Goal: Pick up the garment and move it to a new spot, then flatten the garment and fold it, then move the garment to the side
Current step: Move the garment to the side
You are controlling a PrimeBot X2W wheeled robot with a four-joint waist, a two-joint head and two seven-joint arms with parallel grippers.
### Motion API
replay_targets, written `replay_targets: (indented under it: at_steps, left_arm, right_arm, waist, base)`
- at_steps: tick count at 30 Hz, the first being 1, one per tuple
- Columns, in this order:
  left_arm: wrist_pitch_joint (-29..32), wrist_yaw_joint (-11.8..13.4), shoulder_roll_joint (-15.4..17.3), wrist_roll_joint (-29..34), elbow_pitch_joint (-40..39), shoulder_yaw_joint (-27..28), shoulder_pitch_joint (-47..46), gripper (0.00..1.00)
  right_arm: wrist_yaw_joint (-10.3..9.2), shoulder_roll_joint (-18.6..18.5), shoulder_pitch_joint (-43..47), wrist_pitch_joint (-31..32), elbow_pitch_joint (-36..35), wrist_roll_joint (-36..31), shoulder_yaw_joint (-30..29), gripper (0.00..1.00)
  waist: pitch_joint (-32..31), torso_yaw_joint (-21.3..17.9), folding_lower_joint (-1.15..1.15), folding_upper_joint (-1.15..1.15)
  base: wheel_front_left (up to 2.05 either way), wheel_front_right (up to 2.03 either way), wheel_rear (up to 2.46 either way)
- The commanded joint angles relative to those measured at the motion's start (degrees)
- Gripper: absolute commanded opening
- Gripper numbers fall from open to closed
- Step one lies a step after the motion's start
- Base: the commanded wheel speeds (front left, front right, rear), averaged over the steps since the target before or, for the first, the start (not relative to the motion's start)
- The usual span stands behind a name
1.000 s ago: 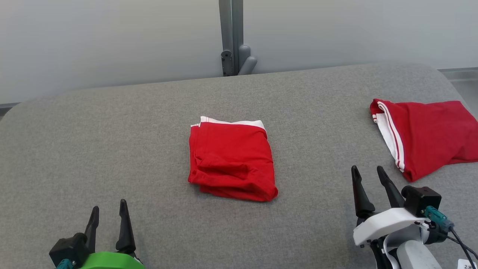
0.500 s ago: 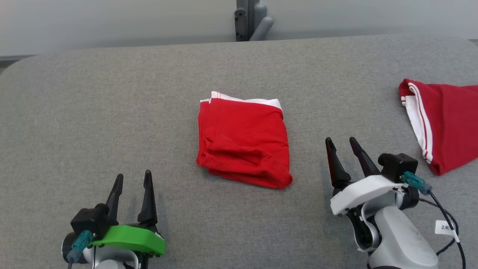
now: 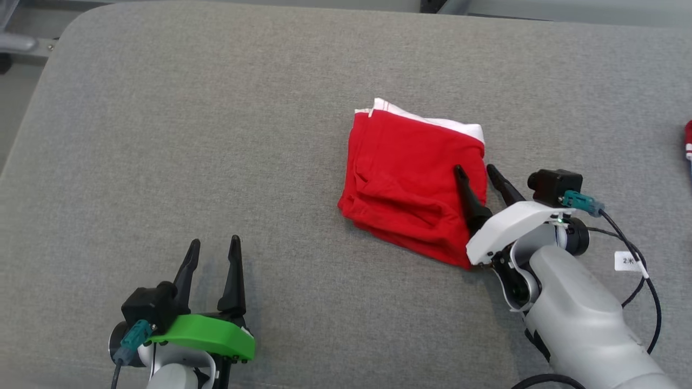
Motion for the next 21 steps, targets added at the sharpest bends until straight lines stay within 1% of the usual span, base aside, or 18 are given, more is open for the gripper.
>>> replay_targets:
  at_steps: [1,4,5,6,7,9,11,14,15,18,21]
  left_arm:
    - [0.1,0.5,0.2,-0.2,-0.2,0.1,-0.9,1.0]
    - [0.1,0.5,0.2,-0.6,0.2,-0.8,-1.3,1.0]
    - [0.1,0.5,0.2,-0.8,0.3,-1.0,-1.4,1.0]
    - [0.1,0.5,0.2,-0.8,0.3,-1.1,-1.4,1.0]
    - [0.1,0.5,0.2,-1.0,0.3,-1.1,-1.5,1.0]
    - [0.1,0.6,0.2,-1.0,0.1,-1.1,-1.3,1.0]
    - [0.1,0.6,0.2,-1.1,0.0,-0.8,-0.8,1.0]
    - [0.1,0.3,0.2,-1.3,-0.4,-0.4,-0.2,1.0]
    - [0.1,0.1,0.2,-1.5,-0.8,-0.1,0.2,1.0]
    - [0.1,-0.3,0.2,-1.6,-1.1,0.3,1.2,1.0]
    - [0.1,-0.8,0.2,-1.4,-1.4,0.3,2.3,1.0]
  right_arm:
    - [-0.02,-0.5,-1.2,-0.1,0.7,0.1,0.4,1.0]
    - [-0.02,-0.9,-3.3,0.0,4.7,1.2,1.3,1.0]
    - [-0.02,-0.7,-3.8,0.0,5.9,1.9,1.7,0.7]
    - [-0.02,-0.6,-4.0,0.1,6.8,2.4,2.1,0.15]
    - [0.0,-0.4,-4.1,0.1,7.3,2.6,3.0,0.0]
    - [0.0,-0.3,-4.3,0.0,7.0,3.5,4.2,0.0]
    - [0.0,-1.2,-4.7,-0.1,4.8,3.8,4.2,0.0]
    - [-0.01,-2.5,-3.9,-0.2,-0.4,2.1,3.4,0.0]
    - [-0.01,-3.0,-2.9,-0.2,-4.1,0.5,3.2,0.0]
    - [-0.01,-3.3,-1.1,-0.2,-9.9,-1.8,2.8,0.0]
    - [-0.01,-2.8,2.2,-0.2,-15.0,-3.6,2.3,0.0]
  waist:
    - [2.0,2.2,0.0,0.0]
    - [2.4,2.9,0.0,0.0]
    - [2.4,3.1,0.0,0.0]
    - [2.3,3.3,0.0,0.0]
    - [2.1,3.5,0.0,0.0]
    - [1.7,3.6,0.0,0.0]
    - [1.0,3.4,0.0,0.0]
    - [-0.3,2.8,0.0,0.0]
    - [-1.7,2.2,0.0,0.0]
    - [-4.2,0.7,0.0,0.0]
    - [-7.3,-1.9,0.0,0.0]
  base:
    - [0.0,0.0,0.0]
    - [0.0,0.0,0.0]
    - [0.0,0.0,0.0]
    - [0.0,0.0,0.0]
    - [0.0,0.0,0.0]
    - [0.0,0.0,0.0]
    - [0.0,0.0,0.0]
    - [0.0,0.0,0.0]
    - [0.0,0.0,0.0]
    - [0.0,0.0,0.0]
    - [0.0,0.0,0.0]
